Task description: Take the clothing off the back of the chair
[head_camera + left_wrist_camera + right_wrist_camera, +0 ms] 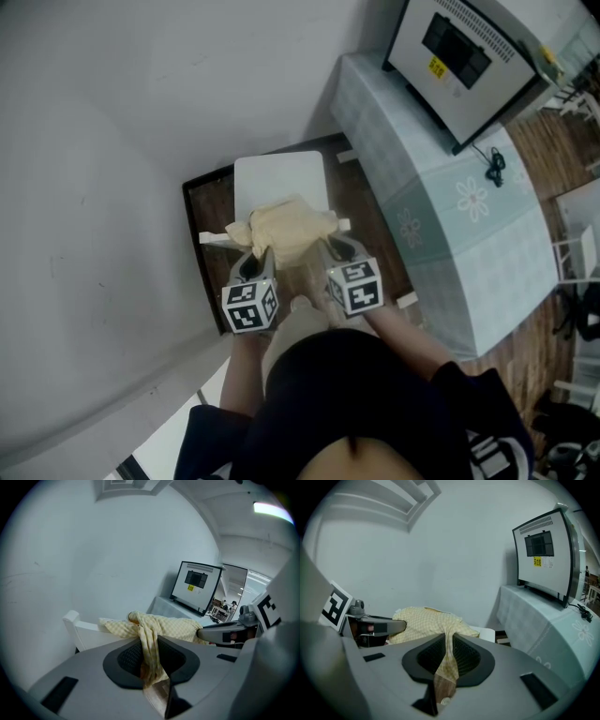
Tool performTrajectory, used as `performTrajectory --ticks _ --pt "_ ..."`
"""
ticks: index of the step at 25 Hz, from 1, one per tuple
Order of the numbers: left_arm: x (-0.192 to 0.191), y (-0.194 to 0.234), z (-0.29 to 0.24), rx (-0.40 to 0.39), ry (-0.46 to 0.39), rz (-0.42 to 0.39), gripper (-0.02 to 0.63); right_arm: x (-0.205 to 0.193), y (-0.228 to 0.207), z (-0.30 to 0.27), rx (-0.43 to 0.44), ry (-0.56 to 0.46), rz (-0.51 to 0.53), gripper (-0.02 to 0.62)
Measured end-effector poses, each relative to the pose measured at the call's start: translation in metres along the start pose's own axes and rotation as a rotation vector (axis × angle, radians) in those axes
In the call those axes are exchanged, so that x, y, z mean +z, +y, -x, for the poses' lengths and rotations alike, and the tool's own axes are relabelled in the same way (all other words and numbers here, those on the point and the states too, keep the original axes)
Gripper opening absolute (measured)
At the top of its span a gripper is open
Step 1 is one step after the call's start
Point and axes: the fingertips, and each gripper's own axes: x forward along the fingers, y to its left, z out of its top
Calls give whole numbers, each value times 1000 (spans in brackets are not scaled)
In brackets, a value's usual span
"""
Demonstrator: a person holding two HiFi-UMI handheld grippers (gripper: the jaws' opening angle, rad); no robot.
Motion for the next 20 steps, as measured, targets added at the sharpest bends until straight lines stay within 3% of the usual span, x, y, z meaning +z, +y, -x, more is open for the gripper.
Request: performTrajectory --ticks 20 --pt "-13 -58 67 99 -105 37 74 -6 7 72 135 -68 113 57"
